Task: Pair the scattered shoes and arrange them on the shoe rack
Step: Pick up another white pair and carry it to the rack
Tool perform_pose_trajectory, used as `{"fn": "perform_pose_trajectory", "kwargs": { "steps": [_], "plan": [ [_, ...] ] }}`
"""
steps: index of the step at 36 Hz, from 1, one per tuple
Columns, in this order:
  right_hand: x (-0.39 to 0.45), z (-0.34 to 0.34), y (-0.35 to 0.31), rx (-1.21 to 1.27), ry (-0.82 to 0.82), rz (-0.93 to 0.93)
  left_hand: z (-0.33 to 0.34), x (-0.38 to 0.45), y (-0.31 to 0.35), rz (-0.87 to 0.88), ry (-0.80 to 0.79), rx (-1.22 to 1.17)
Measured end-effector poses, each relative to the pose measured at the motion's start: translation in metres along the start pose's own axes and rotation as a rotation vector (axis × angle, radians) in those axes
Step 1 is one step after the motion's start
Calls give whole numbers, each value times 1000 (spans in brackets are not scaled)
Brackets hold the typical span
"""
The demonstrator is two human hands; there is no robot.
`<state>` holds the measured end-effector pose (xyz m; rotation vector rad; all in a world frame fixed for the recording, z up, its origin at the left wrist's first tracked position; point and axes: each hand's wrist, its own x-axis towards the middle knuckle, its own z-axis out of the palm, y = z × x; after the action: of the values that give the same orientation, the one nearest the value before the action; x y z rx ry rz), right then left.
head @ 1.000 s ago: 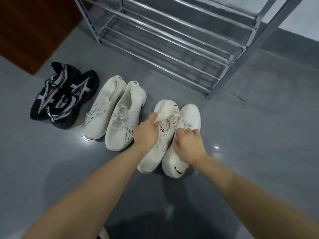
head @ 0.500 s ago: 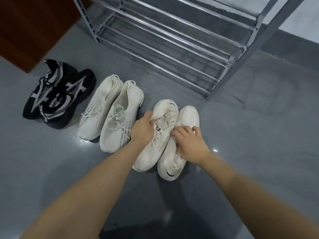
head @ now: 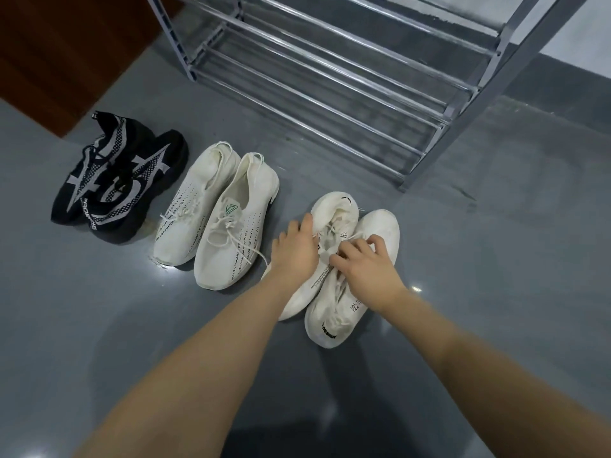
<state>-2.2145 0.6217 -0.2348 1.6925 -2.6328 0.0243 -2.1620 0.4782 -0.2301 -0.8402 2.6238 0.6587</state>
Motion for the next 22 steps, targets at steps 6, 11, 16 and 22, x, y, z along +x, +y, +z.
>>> {"fn": "perform_pose_trajectory", "kwargs": {
  "steps": [6, 11, 16, 22],
  "plan": [
    [0, -3, -1, 43, -47, 59, -7, -6, -12, 15, -2, 88],
    [6, -21, -6, 154, -134, 118, -26, -17, -19, 43, 0, 63],
    [25, -75, -23, 232, -323, 208, -83, -43, -21, 64, -9, 58],
    [53, -180, -52, 261, -376, 230, -193, -88, -22, 25, -14, -20]
  ]
}}
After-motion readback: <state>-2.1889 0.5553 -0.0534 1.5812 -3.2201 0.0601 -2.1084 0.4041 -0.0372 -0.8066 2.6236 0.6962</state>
